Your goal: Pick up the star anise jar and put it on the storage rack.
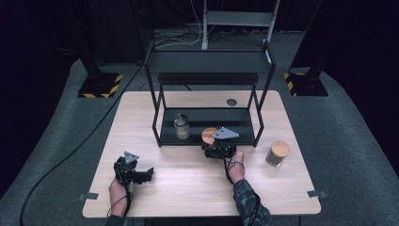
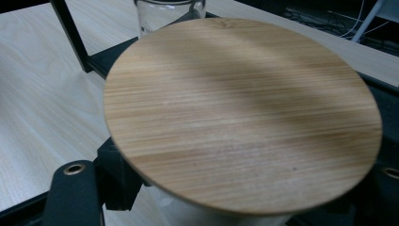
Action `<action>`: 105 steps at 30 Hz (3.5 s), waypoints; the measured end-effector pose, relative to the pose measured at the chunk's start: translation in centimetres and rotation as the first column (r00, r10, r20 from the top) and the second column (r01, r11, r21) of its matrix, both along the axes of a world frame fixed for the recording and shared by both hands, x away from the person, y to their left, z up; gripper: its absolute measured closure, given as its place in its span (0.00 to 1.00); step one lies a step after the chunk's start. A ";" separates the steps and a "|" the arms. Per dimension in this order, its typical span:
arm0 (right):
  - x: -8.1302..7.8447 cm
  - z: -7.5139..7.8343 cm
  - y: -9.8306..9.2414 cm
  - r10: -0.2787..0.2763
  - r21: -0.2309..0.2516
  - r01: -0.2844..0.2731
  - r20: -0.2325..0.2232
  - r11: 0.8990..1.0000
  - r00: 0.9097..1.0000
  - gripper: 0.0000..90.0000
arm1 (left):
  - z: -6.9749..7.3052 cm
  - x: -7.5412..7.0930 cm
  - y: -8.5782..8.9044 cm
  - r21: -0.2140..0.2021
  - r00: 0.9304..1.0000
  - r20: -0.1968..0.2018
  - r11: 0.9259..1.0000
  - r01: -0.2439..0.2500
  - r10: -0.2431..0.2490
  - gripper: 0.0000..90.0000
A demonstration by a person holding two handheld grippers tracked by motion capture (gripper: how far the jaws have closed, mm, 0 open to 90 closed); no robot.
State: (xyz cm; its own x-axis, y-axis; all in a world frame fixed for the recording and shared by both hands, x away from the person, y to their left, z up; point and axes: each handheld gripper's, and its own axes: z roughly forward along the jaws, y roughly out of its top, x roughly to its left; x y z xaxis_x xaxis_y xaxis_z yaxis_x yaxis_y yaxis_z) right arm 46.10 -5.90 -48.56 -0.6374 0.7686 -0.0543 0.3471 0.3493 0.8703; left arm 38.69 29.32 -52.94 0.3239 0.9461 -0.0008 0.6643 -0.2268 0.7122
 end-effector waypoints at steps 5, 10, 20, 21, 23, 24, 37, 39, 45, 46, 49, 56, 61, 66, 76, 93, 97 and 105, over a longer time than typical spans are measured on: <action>0.4 0.2 0.0 -0.003 -0.002 0.003 0.002 1.000 1.000 0.28 | 0.0 0.0 0.0 0.000 1.000 0.000 1.000 0.000 0.000 0.00; 0.7 0.2 0.0 -0.004 -0.002 0.004 -0.002 1.000 1.000 0.28 | 0.0 0.0 0.0 0.000 1.000 0.000 1.000 0.000 0.000 0.00; 1.6 0.5 0.2 -0.003 -0.007 0.003 -0.004 1.000 1.000 0.28 | 0.0 0.0 0.0 0.000 1.000 0.000 1.000 0.000 0.000 0.00; 1.7 0.5 0.2 -0.004 -0.006 0.004 -0.005 1.000 1.000 0.28 | 0.0 0.0 0.0 0.000 1.000 0.000 1.000 0.000 0.000 0.00; 1.8 0.5 0.3 -0.005 -0.006 0.005 -0.006 1.000 1.000 0.28 | 0.0 0.0 0.0 0.000 1.000 0.000 1.000 0.000 0.000 0.00; 1.9 0.5 0.3 -0.003 -0.009 0.003 -0.005 1.000 1.000 0.28 | 0.0 0.0 0.0 0.000 1.000 0.000 1.000 0.000 0.000 0.00; 3.0 0.2 0.3 -0.012 -0.019 0.011 -0.017 1.000 1.000 0.28 | 0.0 0.0 0.0 0.002 1.000 0.003 1.000 0.000 0.000 0.00; 3.2 0.2 0.3 -0.014 -0.022 0.013 -0.018 1.000 1.000 0.28 | 0.0 0.0 0.0 0.002 1.000 0.003 1.000 0.001 -0.001 0.00; 3.7 0.1 0.3 -0.019 -0.027 0.019 -0.021 0.999 1.000 0.28 | 0.0 0.0 0.0 0.004 1.000 0.004 1.000 0.001 -0.001 0.00; 3.8 0.1 0.4 -0.019 -0.030 0.018 -0.021 0.999 1.000 0.28 | 0.0 0.0 0.0 0.003 1.000 0.004 1.000 0.000 -0.001 0.00; 3.9 0.1 0.4 -0.021 -0.033 0.021 -0.023 0.999 1.000 0.28 | 0.0 0.0 0.0 0.003 1.000 0.004 1.000 0.000 0.000 0.00; 4.4 0.1 0.3 -0.023 -0.032 0.022 -0.020 0.999 1.000 0.28 | 0.0 0.0 0.0 0.005 1.000 0.004 1.000 0.001 -0.001 0.00; 4.5 0.1 0.4 -0.025 -0.030 0.024 -0.023 0.999 0.999 0.28 | 0.0 0.0 0.0 0.006 1.000 0.004 1.000 0.003 -0.003 0.00; 4.7 0.0 0.6 -0.023 -0.034 0.022 -0.022 0.999 0.999 0.28 | 0.0 0.0 0.0 0.006 1.000 0.004 1.000 0.004 -0.004 0.00; 5.2 0.0 0.8 -0.021 -0.037 0.020 -0.021 0.999 1.000 0.28 | 0.0 0.0 0.0 0.005 1.000 0.003 1.000 0.004 -0.004 0.00; 5.9 -0.1 1.2 -0.021 -0.034 0.020 -0.027 0.999 0.999 0.28 | 0.0 -0.1 -0.1 0.007 1.000 0.005 1.000 0.003 -0.003 0.00; 6.1 -0.2 1.3 -0.021 -0.032 0.020 -0.028 0.999 0.999 0.28 | 0.0 0.0 0.0 0.008 1.000 0.005 1.000 0.004 -0.004 0.00; 6.4 -0.2 1.4 -0.026 -0.030 0.025 -0.029 0.999 0.999 0.28 | 0.0 0.0 0.0 0.006 1.000 0.004 1.000 0.004 -0.004 0.00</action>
State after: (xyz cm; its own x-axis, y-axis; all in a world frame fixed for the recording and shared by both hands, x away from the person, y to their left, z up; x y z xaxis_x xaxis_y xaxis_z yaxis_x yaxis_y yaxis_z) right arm 52.52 -4.54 -48.81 -0.6190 0.7832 -0.0584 0.3820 0.3653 0.8489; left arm 38.65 29.28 -52.93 0.3272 0.9449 0.0063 0.6608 -0.2336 0.7133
